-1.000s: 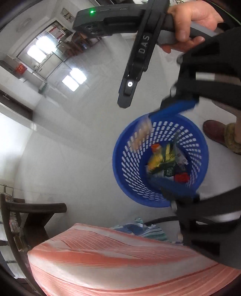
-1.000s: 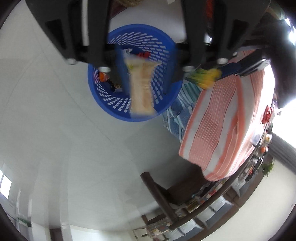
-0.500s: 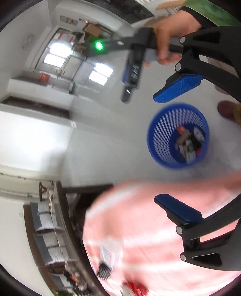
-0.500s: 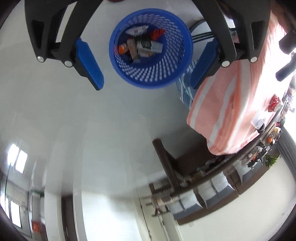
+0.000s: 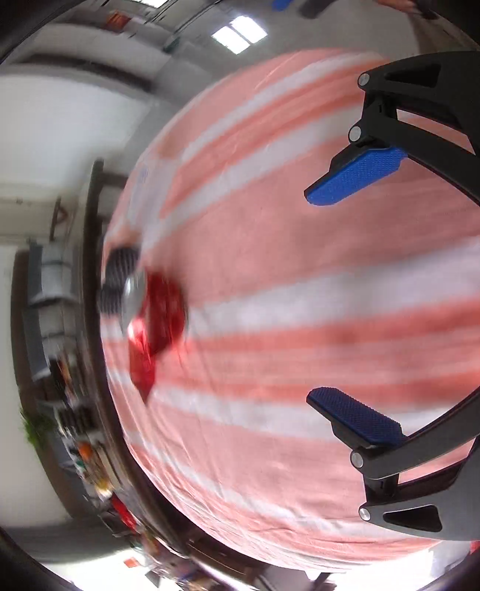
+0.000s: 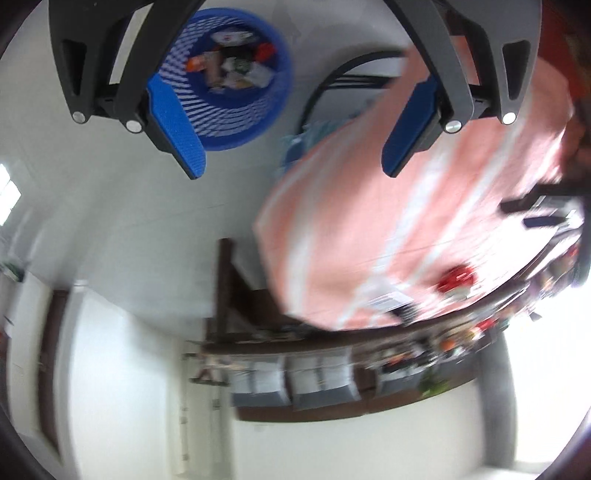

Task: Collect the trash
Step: 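Move both tools back over the table, then grasp the crushed red can with the left tool while the right tool grasps the clear box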

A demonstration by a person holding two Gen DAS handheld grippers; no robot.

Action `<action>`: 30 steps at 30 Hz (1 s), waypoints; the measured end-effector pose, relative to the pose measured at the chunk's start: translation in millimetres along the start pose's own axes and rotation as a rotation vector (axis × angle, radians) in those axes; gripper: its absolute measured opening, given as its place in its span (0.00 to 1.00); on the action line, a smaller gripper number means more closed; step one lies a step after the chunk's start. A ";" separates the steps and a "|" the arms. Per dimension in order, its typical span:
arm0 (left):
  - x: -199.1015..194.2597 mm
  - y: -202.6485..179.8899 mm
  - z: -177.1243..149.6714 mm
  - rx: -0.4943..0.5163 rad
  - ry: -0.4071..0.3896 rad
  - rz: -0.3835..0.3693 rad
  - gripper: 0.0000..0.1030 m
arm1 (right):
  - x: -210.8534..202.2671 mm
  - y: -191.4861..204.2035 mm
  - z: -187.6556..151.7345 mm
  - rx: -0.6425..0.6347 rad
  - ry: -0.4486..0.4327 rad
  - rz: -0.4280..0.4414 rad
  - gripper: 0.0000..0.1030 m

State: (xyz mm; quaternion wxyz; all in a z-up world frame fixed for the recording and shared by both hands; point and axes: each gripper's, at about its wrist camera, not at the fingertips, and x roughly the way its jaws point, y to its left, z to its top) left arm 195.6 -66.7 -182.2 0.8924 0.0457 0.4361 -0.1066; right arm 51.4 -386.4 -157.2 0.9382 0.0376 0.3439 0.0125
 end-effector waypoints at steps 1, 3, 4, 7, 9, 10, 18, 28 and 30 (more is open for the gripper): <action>3.0 12.5 3.2 -0.022 0.012 0.002 0.95 | 1.6 12.0 2.6 -0.011 0.010 0.015 0.91; 10.0 34.0 6.9 -0.038 0.017 0.011 0.95 | 7.2 36.4 8.9 -0.037 0.031 0.045 0.91; 11.5 41.0 6.5 -0.038 0.019 0.016 0.95 | 10.0 48.8 12.4 -0.048 0.044 0.056 0.91; 25.8 53.4 13.8 -0.017 0.051 0.011 0.95 | 25.3 78.2 26.9 -0.080 0.088 0.077 0.91; 29.9 55.2 16.8 0.007 0.049 0.000 0.95 | 37.9 94.1 35.6 -0.108 0.115 0.080 0.91; 32.8 54.4 19.3 0.025 0.053 0.001 0.95 | 41.8 101.3 37.2 -0.120 0.123 0.081 0.91; 63.6 49.2 54.0 0.080 0.059 -0.023 0.96 | 86.2 132.1 45.4 -0.152 0.217 0.077 0.91; 102.5 42.8 99.7 0.200 0.059 -0.113 0.96 | 121.0 100.3 74.1 -0.102 0.255 0.061 0.91; 111.3 40.5 109.4 0.226 0.062 -0.141 0.96 | 131.7 79.0 95.6 -0.115 0.231 0.025 0.91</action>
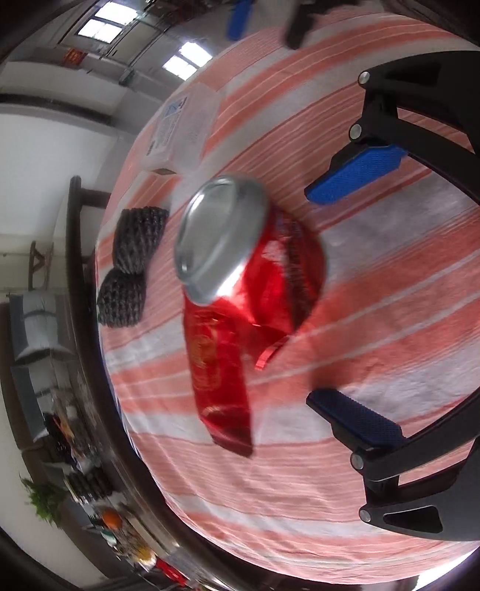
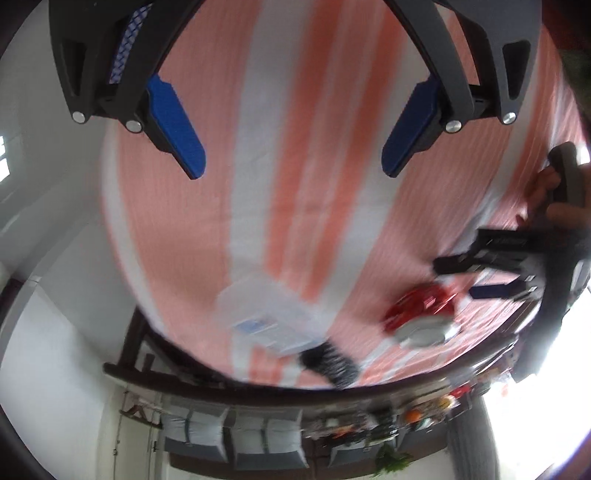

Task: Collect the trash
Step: 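Grasp the crushed red can with the left tool while the right tool grasps the clear box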

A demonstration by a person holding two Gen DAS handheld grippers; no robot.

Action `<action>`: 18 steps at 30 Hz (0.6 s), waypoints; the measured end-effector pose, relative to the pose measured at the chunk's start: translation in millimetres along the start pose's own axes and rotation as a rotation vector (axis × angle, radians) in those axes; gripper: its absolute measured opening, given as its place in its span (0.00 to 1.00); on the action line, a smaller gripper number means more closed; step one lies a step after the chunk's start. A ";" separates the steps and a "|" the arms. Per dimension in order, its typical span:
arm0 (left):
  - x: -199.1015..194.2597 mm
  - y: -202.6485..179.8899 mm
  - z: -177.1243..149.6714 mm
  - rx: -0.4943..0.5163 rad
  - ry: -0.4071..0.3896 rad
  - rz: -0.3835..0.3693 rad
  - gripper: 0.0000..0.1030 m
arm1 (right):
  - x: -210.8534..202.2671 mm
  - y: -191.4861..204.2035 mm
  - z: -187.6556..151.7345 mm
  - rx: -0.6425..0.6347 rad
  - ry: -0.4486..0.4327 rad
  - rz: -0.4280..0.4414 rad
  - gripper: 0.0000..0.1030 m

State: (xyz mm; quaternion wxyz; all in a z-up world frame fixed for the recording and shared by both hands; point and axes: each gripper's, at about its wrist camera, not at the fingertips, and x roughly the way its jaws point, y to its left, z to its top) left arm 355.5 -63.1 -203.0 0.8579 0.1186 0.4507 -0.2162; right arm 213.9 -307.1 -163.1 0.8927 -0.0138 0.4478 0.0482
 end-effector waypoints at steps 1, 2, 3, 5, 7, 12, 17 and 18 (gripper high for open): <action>2.3 1.0 3.5 0.008 -0.001 -0.007 0.96 | 3.6 -7.1 8.8 -0.012 -0.002 -0.003 0.91; 6.3 0.9 8.6 0.020 -0.001 -0.016 0.96 | 8.5 -12.0 16.6 -0.025 0.006 0.005 0.91; 8.5 1.3 12.3 0.028 -0.002 -0.024 0.96 | 18.2 -17.3 28.9 -0.053 0.029 0.026 0.91; 13.3 1.1 19.4 0.048 -0.002 -0.038 0.96 | 29.7 -18.9 42.0 -0.091 0.050 0.047 0.91; 17.6 0.7 25.1 0.066 -0.002 -0.055 0.96 | 44.6 -15.2 57.6 -0.146 0.074 0.066 0.91; 20.6 -4.3 31.3 0.102 -0.017 -0.080 0.89 | 71.2 -5.2 82.5 -0.206 0.093 0.081 0.91; 14.6 -12.9 26.6 0.101 -0.039 -0.054 0.75 | 77.6 -1.9 85.7 -0.170 0.101 0.082 0.67; 13.1 -14.9 24.9 0.090 -0.041 -0.043 0.74 | 74.2 -1.7 83.3 -0.158 0.097 0.077 0.67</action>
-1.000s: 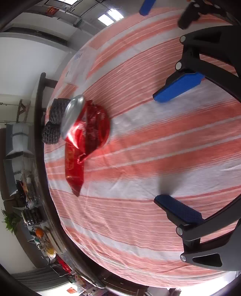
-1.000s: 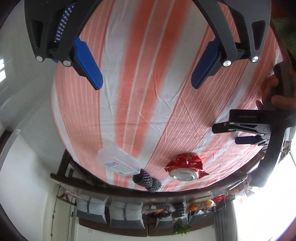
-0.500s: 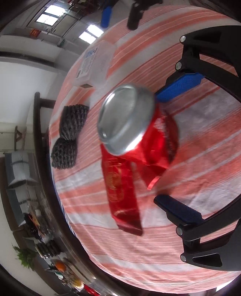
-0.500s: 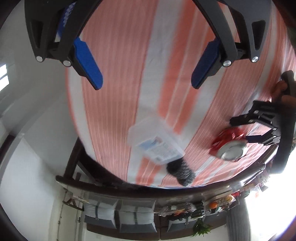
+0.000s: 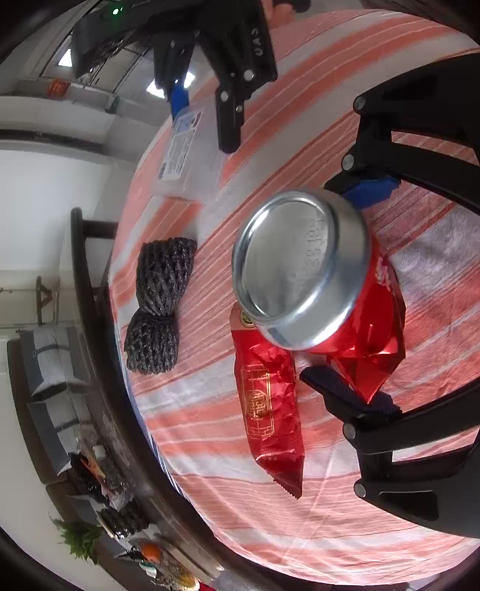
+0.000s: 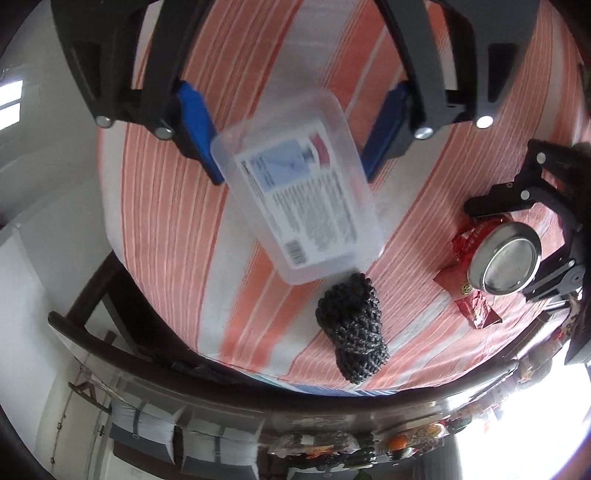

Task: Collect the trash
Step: 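Grasp the crushed red can with the left tool while the right tool grasps the clear box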

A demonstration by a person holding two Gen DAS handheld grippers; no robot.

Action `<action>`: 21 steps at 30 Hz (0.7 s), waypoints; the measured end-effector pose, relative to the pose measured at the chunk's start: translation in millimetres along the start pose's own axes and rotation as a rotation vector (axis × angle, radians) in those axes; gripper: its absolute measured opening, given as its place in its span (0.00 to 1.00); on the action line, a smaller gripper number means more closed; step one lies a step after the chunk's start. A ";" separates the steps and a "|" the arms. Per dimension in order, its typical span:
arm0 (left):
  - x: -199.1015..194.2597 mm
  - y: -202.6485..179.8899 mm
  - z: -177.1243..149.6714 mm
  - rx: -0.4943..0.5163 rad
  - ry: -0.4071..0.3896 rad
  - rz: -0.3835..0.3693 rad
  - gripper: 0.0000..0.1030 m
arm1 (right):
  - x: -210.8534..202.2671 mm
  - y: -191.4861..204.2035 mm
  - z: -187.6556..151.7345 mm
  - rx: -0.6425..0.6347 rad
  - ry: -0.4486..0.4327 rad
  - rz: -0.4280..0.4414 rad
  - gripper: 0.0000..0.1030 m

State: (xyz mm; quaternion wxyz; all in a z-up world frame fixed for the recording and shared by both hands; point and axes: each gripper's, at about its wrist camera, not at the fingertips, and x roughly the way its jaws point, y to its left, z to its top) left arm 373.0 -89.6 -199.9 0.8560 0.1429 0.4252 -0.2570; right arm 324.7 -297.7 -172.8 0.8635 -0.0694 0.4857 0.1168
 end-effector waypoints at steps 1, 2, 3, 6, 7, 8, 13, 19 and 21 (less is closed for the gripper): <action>-1.8 -1.9 -2.1 -0.015 0.000 0.008 0.74 | -3.3 1.3 -3.4 0.008 -0.001 -0.004 0.66; -4.4 -3.8 -5.4 -0.037 0.001 0.013 0.74 | -5.0 1.8 -5.1 0.014 0.001 -0.008 0.66; -7.6 -5.7 -9.2 -0.056 0.001 0.013 0.74 | -10.3 3.2 -12.0 0.029 0.001 -0.011 0.66; -20.9 -12.5 -25.2 -0.100 0.001 0.025 0.74 | -22.3 8.2 -31.8 0.063 -0.003 -0.012 0.66; -25.3 -15.3 -30.7 -0.107 0.003 0.032 0.74 | -26.4 10.4 -39.1 0.073 -0.007 -0.011 0.66; -30.0 -18.9 -36.7 -0.109 0.004 0.043 0.74 | -32.7 13.9 -50.1 0.091 -0.013 -0.006 0.66; -52.0 -29.7 -63.9 -0.129 0.008 0.072 0.74 | -51.7 32.6 -82.4 0.122 -0.031 -0.015 0.66; -71.1 -35.9 -88.2 -0.165 0.005 0.080 0.74 | -71.2 62.2 -109.4 0.124 -0.035 -0.011 0.66; -75.7 -38.3 -93.5 -0.168 0.005 0.079 0.74 | -75.2 69.8 -116.3 0.116 -0.033 -0.006 0.66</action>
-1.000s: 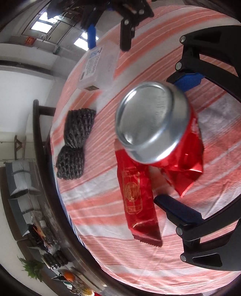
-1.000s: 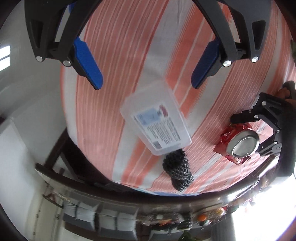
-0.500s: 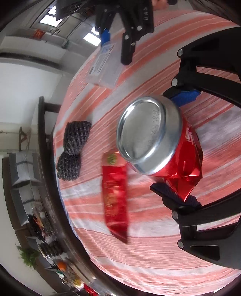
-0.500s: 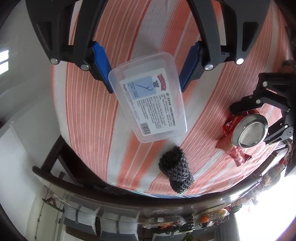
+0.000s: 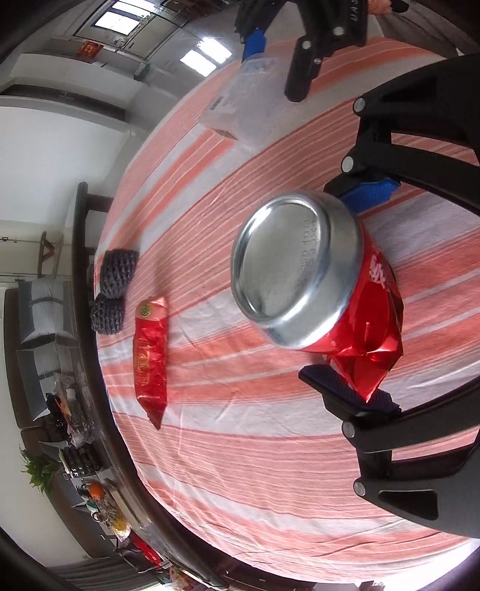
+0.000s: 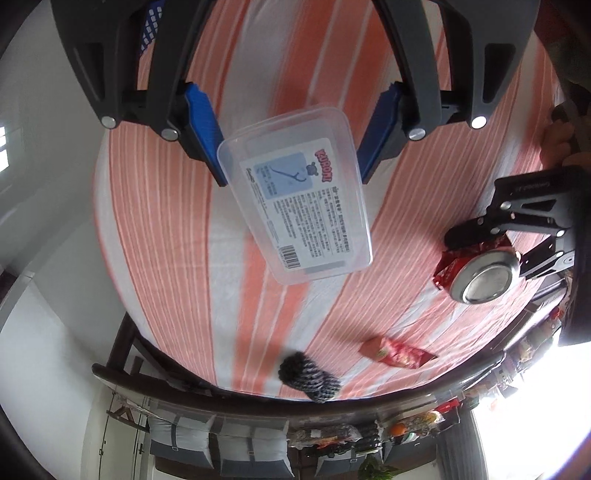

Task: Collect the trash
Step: 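Grasp the crushed red can with the left tool while the right tool grasps the clear box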

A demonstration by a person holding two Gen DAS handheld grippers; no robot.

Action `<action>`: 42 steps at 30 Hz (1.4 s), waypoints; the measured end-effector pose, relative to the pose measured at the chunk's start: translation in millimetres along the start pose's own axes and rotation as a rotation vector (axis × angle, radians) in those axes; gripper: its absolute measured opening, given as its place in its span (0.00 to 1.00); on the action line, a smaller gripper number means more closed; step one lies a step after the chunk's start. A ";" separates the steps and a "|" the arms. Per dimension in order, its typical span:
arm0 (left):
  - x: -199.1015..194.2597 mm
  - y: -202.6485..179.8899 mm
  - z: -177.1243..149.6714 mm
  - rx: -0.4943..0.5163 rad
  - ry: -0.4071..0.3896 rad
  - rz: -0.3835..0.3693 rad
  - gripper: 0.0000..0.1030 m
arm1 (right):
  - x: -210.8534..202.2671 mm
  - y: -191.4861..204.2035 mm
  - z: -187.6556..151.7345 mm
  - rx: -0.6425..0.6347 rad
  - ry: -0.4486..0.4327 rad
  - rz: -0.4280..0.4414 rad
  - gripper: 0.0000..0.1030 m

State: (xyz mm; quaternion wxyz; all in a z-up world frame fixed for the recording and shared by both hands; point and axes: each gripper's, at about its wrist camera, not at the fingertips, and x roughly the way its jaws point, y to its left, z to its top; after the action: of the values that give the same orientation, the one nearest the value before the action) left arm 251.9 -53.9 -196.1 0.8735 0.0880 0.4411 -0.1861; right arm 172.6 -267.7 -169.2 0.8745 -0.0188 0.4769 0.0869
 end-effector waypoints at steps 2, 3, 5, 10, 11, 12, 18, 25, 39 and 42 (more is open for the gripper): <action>-4.6 -0.4 -5.5 -0.001 -0.001 -0.008 0.74 | -4.9 7.3 -7.7 -0.008 -0.002 0.005 0.65; -7.5 -0.7 -9.0 0.003 -0.002 -0.013 0.74 | -6.5 9.4 -11.7 -0.010 -0.001 0.006 0.65; -11.4 -2.4 -14.3 0.014 -0.001 -0.021 0.74 | -8.7 13.3 -16.3 -0.015 0.003 0.012 0.65; -21.3 -2.5 -26.5 0.093 0.024 -0.108 0.91 | -10.3 16.3 -24.2 -0.030 0.024 0.013 0.66; -23.3 -1.9 -28.3 0.108 0.027 -0.116 0.92 | -10.9 15.1 -24.7 -0.028 0.029 0.021 0.66; -26.3 -0.5 -29.9 0.123 0.025 -0.130 0.93 | -12.2 13.2 -25.3 -0.024 0.034 0.030 0.66; -39.7 2.3 -27.0 0.142 -0.026 -0.195 0.95 | -18.9 -0.6 -21.4 -0.019 0.060 0.057 0.84; -36.5 -0.9 -4.9 0.132 -0.061 -0.170 0.95 | -13.7 7.1 8.5 -0.055 0.118 0.071 0.84; -45.1 6.2 0.6 0.081 -0.097 -0.151 0.59 | -1.5 20.5 36.7 -0.002 0.146 -0.011 0.58; -53.6 3.7 2.5 0.065 -0.126 -0.145 0.59 | -14.6 18.2 32.7 0.015 0.105 0.024 0.58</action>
State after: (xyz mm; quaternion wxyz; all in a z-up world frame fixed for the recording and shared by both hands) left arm 226.3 -38.0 -151.6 0.8803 0.0723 0.3844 -0.2684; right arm 188.9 -248.0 -138.3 0.8472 -0.0110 0.5230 0.0928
